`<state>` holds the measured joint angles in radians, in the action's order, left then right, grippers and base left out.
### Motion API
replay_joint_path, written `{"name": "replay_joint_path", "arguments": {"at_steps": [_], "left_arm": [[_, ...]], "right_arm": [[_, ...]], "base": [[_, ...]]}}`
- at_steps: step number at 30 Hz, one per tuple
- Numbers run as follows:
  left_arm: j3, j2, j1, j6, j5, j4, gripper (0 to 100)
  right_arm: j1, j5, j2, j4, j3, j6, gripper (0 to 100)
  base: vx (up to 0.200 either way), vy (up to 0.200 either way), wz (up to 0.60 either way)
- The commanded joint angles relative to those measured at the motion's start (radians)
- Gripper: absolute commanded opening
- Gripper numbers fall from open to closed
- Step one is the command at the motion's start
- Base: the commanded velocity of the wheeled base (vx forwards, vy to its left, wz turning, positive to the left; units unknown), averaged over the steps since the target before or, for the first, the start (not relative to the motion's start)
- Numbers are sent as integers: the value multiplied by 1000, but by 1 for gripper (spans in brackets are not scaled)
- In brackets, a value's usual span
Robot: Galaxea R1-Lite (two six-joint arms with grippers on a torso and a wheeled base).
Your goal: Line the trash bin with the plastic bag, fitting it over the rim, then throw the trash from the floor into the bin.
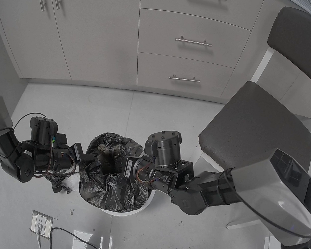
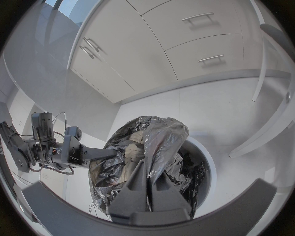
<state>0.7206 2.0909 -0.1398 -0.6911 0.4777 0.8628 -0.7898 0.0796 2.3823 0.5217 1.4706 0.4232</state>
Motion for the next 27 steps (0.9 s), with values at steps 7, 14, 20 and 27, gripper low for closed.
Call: {"name": "replay_joint_path", "arguments": {"at_steps": [7, 14, 20, 27], "left_arm": [[-3, 97, -20, 27, -53, 50, 0], [-21, 126, -18, 123, -79, 48, 0], [-27, 159, -21, 225, -217, 56, 0], [-30, 144, -20, 228, -284, 56, 0]], "right_arm": [[1, 22, 64, 1, -21, 0, 0], [18, 35, 67, 4, -50, 2, 0], [30, 71, 64, 4, -62, -3, 0], [41, 77, 58, 4, -79, -1, 0]], "base": [[0, 0, 0], [0, 0, 0], [0, 0, 0], [0, 0, 0]]}}
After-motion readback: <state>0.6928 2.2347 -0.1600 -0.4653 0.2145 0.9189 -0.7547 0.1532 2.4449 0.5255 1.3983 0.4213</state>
